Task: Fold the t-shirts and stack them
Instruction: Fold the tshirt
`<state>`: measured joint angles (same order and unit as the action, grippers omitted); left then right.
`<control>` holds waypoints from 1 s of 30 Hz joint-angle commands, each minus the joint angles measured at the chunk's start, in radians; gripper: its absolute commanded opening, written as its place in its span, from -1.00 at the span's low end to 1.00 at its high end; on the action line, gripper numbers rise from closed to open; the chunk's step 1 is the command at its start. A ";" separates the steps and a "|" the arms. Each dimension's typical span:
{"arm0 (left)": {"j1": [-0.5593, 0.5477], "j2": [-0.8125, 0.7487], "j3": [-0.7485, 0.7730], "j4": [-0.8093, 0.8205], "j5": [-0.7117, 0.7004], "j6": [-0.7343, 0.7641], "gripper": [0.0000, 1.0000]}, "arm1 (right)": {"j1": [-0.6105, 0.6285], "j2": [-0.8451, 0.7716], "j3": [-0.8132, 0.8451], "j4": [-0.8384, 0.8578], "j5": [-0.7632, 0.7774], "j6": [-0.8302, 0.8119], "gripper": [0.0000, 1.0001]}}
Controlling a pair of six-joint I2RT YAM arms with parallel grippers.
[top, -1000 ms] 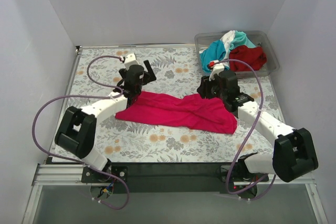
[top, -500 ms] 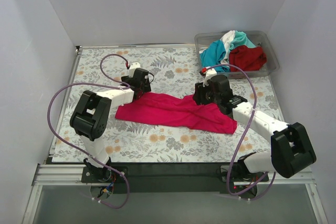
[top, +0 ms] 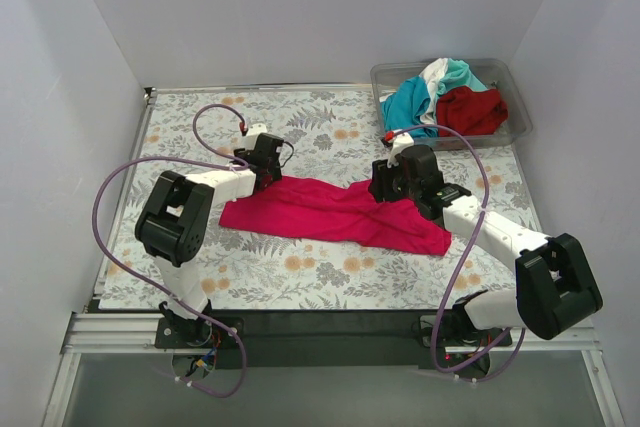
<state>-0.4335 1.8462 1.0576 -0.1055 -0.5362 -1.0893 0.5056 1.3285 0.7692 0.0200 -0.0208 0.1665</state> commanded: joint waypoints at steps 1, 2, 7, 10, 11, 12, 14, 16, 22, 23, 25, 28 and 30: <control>0.007 -0.001 -0.013 -0.028 -0.027 0.006 0.09 | 0.005 -0.025 -0.004 0.018 0.016 0.005 -0.13; 0.007 -0.001 -0.016 -0.028 -0.031 0.008 0.04 | 0.005 -0.023 -0.004 0.018 0.016 0.005 -0.13; 0.007 0.010 -0.015 -0.028 -0.036 0.011 -0.58 | 0.007 -0.017 -0.004 0.018 0.016 0.007 -0.13; 0.007 0.001 -0.008 -0.026 -0.062 0.009 -1.00 | 0.007 -0.025 -0.005 0.018 0.016 0.008 -0.13; 0.007 -0.005 -0.005 -0.026 -0.071 0.002 -1.00 | 0.007 -0.026 -0.007 0.018 0.016 0.008 -0.13; 0.009 -0.014 -0.007 -0.019 -0.082 0.000 -1.00 | 0.007 -0.029 -0.008 0.018 0.016 0.008 -0.12; 0.010 -0.063 -0.034 0.021 -0.088 0.000 -1.00 | 0.008 -0.029 -0.010 0.018 0.016 0.008 -0.12; 0.013 -0.132 -0.062 0.053 -0.103 -0.009 -1.00 | 0.013 -0.026 -0.011 0.018 0.016 0.010 -0.12; 0.033 -0.329 -0.218 0.210 -0.104 -0.026 -1.00 | 0.030 0.000 -0.011 0.018 0.016 0.010 -0.12; 0.035 -0.344 -0.235 0.230 -0.096 -0.030 -1.00 | 0.036 0.003 -0.010 0.018 0.016 0.008 -0.12; 0.039 -0.369 -0.268 0.231 -0.093 -0.035 -1.00 | 0.040 0.018 -0.002 0.020 0.016 0.008 -0.12; 0.047 -0.381 -0.297 0.205 -0.103 -0.060 -1.00 | 0.053 0.035 0.008 0.018 0.016 0.005 -0.12; 0.052 -0.398 -0.321 0.196 -0.117 -0.078 -1.00 | 0.065 0.043 0.013 0.017 0.016 0.005 -0.12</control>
<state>-0.3901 1.4788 0.7738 0.0986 -0.6128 -1.1347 0.5545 1.3567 0.7609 0.0204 -0.0093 0.1730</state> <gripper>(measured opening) 0.015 0.439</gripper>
